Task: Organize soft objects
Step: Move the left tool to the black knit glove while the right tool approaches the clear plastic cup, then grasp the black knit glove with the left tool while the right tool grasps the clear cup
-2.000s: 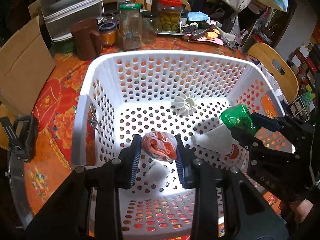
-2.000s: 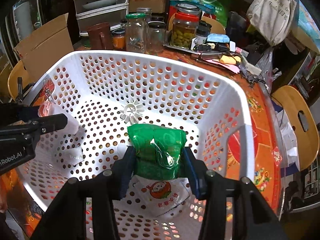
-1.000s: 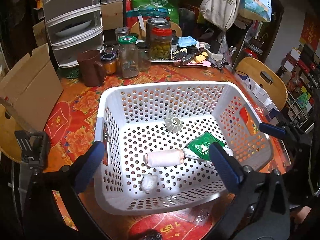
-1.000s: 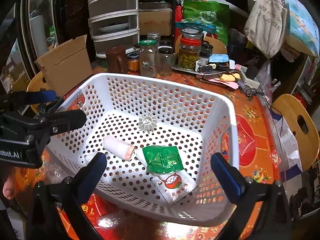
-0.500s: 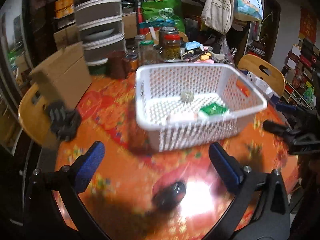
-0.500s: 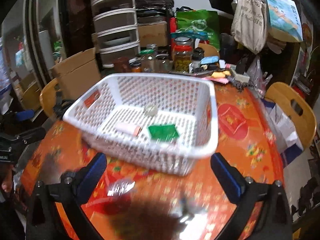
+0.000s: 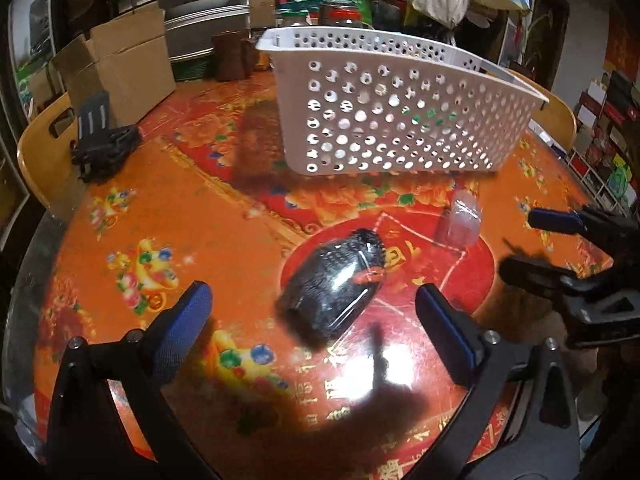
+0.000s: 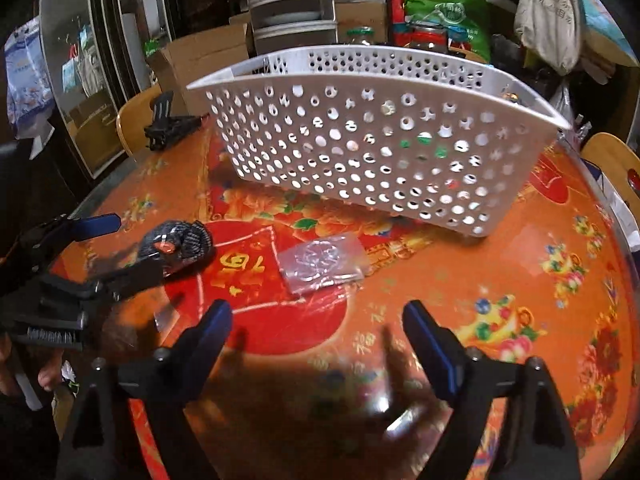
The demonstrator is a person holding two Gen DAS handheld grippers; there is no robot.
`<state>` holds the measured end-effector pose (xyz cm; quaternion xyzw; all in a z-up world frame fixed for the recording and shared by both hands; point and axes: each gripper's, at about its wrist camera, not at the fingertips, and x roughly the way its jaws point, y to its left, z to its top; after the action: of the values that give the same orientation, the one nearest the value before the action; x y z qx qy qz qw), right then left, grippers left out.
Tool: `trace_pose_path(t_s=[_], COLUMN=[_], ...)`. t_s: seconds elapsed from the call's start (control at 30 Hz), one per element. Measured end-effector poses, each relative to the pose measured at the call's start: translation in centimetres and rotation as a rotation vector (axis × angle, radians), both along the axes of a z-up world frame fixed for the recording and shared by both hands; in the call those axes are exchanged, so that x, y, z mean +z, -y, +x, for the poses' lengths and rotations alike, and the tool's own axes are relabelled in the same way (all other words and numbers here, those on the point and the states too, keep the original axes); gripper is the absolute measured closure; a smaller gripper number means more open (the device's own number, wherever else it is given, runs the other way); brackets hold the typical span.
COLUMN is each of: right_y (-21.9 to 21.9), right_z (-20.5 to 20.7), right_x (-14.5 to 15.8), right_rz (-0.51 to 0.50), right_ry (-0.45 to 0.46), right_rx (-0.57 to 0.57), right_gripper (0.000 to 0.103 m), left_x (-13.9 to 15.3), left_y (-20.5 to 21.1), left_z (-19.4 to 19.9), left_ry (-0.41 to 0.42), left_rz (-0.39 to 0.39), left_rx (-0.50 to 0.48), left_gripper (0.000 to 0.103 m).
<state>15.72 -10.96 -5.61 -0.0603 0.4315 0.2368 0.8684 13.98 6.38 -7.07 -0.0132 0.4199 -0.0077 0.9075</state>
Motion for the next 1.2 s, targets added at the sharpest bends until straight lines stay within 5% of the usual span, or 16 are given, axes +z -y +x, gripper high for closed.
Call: trace_pose_path(t_s=[0.4,0.67,0.93,1.2], right_y=[-0.9,-1.5,-1.4,-0.8], right_z=[3.5,4.0,3.8,3.4], right_x=[-1.2,-1.9,-2.0,-2.0], right_rz=[-0.015,-0.023,-0.027,-0.022], right_ry=[-0.043,-0.063,-0.048,-0.034], right_rx=[0.005,0.03,0.034,0.028], right_gripper=[0.033,0.053,0.083,0.089], left_x=[-1.1,-1.8,-1.7,-1.8], left_y=[0.0,0.2,0.3,0.3], left_z=[1.9,2.2,1.7,1.4], left_ry=[-0.027,-0.044,-0.029,-0.015], left_rz=[-0.036,-0.043,-0.037,-0.03], left_rx=[-0.019,-0.039,-0.042,-0.045], left_gripper=[0.021,0.048,0.054,0.054])
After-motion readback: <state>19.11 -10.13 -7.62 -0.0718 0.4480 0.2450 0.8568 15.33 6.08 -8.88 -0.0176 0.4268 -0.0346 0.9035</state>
